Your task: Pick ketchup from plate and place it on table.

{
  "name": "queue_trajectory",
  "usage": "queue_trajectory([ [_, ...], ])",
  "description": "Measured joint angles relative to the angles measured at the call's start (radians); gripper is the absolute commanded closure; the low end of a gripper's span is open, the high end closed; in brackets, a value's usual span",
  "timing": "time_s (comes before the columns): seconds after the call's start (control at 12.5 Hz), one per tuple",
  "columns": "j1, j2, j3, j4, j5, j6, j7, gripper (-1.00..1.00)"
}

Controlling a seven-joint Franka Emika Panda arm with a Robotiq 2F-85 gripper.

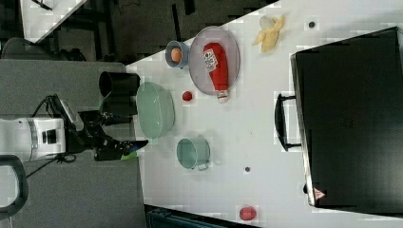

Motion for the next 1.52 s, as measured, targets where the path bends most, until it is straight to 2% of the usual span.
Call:
queue_trajectory([
  [0.24, -0.001, 0.058, 0.019, 0.001, 0.004, 0.034, 0.0, -1.0],
  [0.48, 0.006, 0.171, 0.039, -0.004, 0.005, 0.12, -0.015, -1.0],
  [1.12, 0.021, 0.502, 0.045, -0.015, -0.009, 0.4, -0.389, -1.0],
  [1.52, 0.022, 0.631, 0.044, 0.037, -0.069, 0.517, -0.492, -1.0],
])
